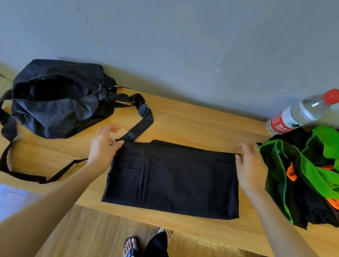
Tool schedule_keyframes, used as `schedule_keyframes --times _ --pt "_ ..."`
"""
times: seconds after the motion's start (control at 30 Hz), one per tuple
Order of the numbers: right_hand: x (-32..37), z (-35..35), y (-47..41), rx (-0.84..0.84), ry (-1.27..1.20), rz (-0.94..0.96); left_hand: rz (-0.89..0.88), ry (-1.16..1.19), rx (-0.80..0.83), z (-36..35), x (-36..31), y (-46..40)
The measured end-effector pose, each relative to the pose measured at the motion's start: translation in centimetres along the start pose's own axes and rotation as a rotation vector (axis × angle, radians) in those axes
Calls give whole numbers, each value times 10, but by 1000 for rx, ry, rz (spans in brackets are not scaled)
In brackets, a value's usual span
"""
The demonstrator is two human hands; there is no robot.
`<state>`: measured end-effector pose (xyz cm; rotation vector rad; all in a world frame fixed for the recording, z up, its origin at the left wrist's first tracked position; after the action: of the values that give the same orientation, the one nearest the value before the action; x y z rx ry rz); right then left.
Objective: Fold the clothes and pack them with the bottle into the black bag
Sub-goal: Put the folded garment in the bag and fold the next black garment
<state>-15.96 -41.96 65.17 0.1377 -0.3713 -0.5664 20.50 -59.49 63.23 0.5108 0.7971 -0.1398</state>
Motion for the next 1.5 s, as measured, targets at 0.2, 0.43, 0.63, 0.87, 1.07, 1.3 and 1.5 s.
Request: schedule_keyframes --times 0.2,0.43,0.63,0.87,1.07,1.3,1.5 --pt "57 -36 38 78 182 401 -328 -407 192 -66 -30 49" --pt "51 -95 54 293 319 410 -414 -843 372 -132 -13 58" --pt "33 -102 55 263 289 383 -517 -849 211 -116 -21 53" --pt "47 -94 41 171 233 448 -492 -709 28 -73 -31 16" --pt "57 -85 21 42 127 440 -419 -634 44 -65 -36 -11" --pt "31 -63 3 -148 67 233 -361 -633 146 -63 -19 -24" --pt "16 -56 -3 -188 66 147 -349 -528 203 -52 -18 -29"
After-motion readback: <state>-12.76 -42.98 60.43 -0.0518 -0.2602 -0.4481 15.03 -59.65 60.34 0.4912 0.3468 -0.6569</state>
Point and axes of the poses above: each hand's wrist, its own y-axis away from the middle knuckle, its own z-axis out of the back of the hand, x = y × z, the point moved 9 cm from there along -y, towards the middle knuckle, and after that the axes turned 12 degrees about x, right-handed, at the moved point
